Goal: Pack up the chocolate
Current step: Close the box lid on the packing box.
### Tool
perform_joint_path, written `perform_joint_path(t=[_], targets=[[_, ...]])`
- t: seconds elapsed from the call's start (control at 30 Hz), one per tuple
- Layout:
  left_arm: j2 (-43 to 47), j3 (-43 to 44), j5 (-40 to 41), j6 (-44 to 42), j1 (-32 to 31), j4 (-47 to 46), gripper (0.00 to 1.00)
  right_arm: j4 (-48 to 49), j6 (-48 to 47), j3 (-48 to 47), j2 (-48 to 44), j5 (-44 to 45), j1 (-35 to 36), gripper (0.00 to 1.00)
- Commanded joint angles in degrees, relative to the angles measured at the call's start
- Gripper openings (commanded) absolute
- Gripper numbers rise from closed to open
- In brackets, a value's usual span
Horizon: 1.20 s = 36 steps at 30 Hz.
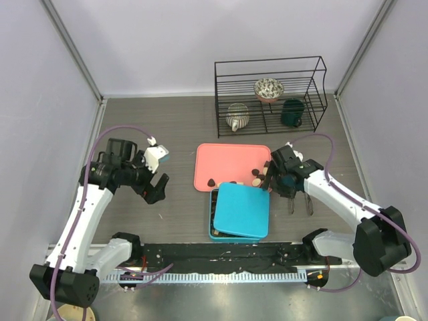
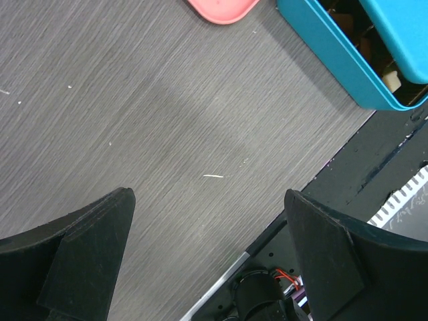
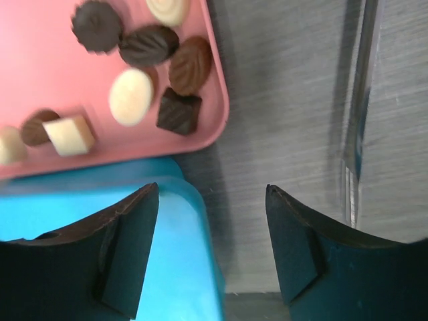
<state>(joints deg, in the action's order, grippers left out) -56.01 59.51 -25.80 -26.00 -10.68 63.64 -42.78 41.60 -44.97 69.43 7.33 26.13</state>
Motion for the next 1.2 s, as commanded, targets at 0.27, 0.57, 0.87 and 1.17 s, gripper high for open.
perform_joint_path(t=[0.27, 0.57, 0.87, 1.17], targets=[[1.2, -2.0, -2.1, -1.6, 0.3, -1.4, 1.00, 11.6, 15.6, 4.6, -1.8, 5.1, 3.9, 0.77], [1.4, -2.8, -2.6, -2.0, 0.3, -1.8, 1.00, 8.4, 25.4, 2.0, -1.8, 13.7, 13.8, 0.93], [2.3, -3.7, -2.4, -3.4, 0.3, -1.8, 1.00, 8.5, 27.7, -0.3, -1.1, 15.3, 15.3, 0.99], [2.1, -4.3, -2.1, -4.2, 0.2, -1.9, 1.00, 6.6, 28.3, -2.7, -1.2, 16.3, 18.1, 1.00]])
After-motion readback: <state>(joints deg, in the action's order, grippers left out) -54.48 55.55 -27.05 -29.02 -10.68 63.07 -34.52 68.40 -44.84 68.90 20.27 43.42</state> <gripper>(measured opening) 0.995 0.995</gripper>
